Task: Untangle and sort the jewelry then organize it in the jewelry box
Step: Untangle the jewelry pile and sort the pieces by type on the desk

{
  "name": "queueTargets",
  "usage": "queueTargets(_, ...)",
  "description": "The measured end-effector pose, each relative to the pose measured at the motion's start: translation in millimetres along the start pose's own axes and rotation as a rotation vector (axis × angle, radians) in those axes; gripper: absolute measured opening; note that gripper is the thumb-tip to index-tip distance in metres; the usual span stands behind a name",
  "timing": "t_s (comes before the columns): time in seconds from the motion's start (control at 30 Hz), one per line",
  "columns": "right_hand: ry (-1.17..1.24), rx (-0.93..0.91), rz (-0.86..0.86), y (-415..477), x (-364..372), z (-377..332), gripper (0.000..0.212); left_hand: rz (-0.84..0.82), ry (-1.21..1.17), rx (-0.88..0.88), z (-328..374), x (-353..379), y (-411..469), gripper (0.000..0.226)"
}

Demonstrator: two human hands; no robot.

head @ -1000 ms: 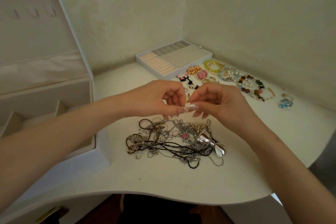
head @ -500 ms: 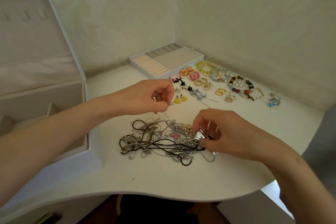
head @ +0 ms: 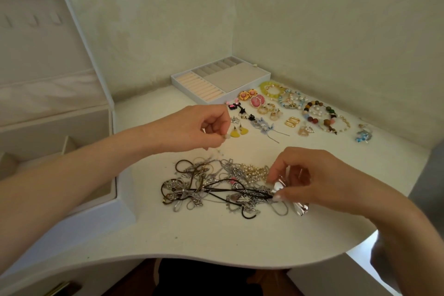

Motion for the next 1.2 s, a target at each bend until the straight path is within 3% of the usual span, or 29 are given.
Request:
queueTargets(0.2,-0.085,-0.028,0.194,15,-5,-7,0.015,0.019,0.062,-0.051,-2,-1,1,0.019)
queueTargets(0.33,-0.323,0.015,0.068,33,7,-18,0.024,0.091,0.269,-0.174,-11,-7,2,0.015)
queueTargets(0.43,-0.349,0.029,0.039,38,9,-21,0.014,0.130,0.287,-0.230,-16,-13,0,0.013)
queueTargets(0.57,-0.251,0.047,0.070,40,4,-18,0.015,0.138,0.292,-0.249,-16,-16,-1,0.012)
queueTargets(0.73,0.205,-0.012,0.138,36,-8,-12,0.013,0.124,0.302,-0.248,-16,-15,0,0.013)
queueTargets(0.83,0.347,-0.028,0.146,34,-13,-10,0.011,0.115,0.311,-0.247,-15,-15,1,0.014)
queueTargets(1.03,0.371,-0.046,0.163,36,-10,-6,0.008,0.095,0.319,-0.238,-16,-14,0,0.011)
queueTargets(1.2,0.185,-0.041,0.136,38,-8,-2,0.017,0.085,0.318,-0.230,-15,-14,0,0.012)
Point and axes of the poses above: each hand's wrist, its own y-axis towards the middle knuckle, its own x-axis out of the palm, z = x × y, the point moved 1 cm from there along y, towards the middle knuckle, and after that the axes turned 12 degrees about -z, right-handed, at the moved point
